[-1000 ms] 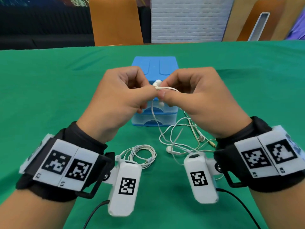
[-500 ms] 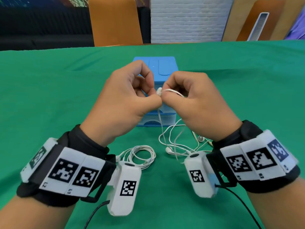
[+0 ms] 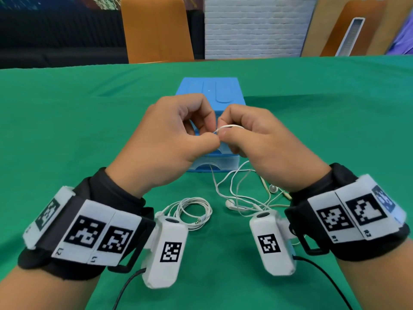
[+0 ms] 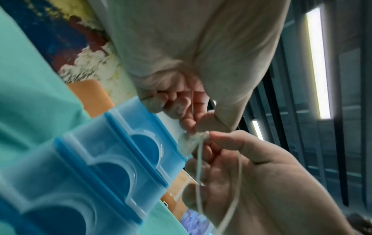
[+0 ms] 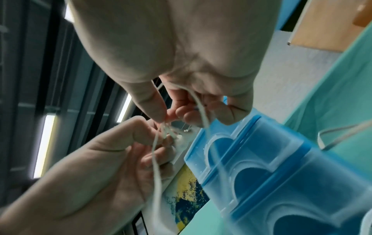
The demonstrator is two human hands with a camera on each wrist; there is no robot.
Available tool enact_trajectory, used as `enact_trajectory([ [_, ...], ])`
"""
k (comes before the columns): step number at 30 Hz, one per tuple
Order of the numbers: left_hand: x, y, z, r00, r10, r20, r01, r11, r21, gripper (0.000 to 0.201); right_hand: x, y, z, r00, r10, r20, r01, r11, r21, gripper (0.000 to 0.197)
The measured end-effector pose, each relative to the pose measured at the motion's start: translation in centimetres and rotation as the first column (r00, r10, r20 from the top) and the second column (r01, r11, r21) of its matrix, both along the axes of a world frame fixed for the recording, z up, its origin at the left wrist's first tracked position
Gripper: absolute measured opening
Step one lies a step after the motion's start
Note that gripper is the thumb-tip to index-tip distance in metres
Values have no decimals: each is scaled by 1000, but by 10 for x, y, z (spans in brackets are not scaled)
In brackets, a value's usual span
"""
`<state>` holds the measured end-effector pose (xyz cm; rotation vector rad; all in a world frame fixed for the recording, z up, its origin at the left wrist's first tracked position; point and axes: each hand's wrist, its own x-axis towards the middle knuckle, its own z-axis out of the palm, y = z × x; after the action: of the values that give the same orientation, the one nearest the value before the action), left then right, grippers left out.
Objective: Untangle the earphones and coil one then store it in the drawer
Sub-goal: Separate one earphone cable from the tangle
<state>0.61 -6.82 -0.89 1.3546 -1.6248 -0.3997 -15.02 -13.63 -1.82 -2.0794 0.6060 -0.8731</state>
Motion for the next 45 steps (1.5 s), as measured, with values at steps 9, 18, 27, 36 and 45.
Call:
enact_trajectory([
  [9, 0, -1, -2, 989, -18, -144, 38, 990, 136, 12, -1, -2, -1, 990, -87, -107, 67, 981, -180, 11],
  [18, -3, -3, -6, 880, -98, -465, 244, 933, 266, 14, -1, -2, -2, 979, -194, -61, 142, 867, -478, 12],
  [27, 6, -1, -7, 988, -138, 71, 130, 986, 109, 18, -7, -3, 3, 993, 74, -95, -64, 993, 99, 31],
  [36, -3, -3, -13, 983, -159, -91, 175, 962, 210, 17, -8, -7, -1, 939, -258, -229, 152, 905, -398, 17],
  [45, 7, -2, -6, 990, -80, 119, 62, 987, 149, 20, -4, -6, -3, 997, 42, 60, -55, 970, 237, 9],
])
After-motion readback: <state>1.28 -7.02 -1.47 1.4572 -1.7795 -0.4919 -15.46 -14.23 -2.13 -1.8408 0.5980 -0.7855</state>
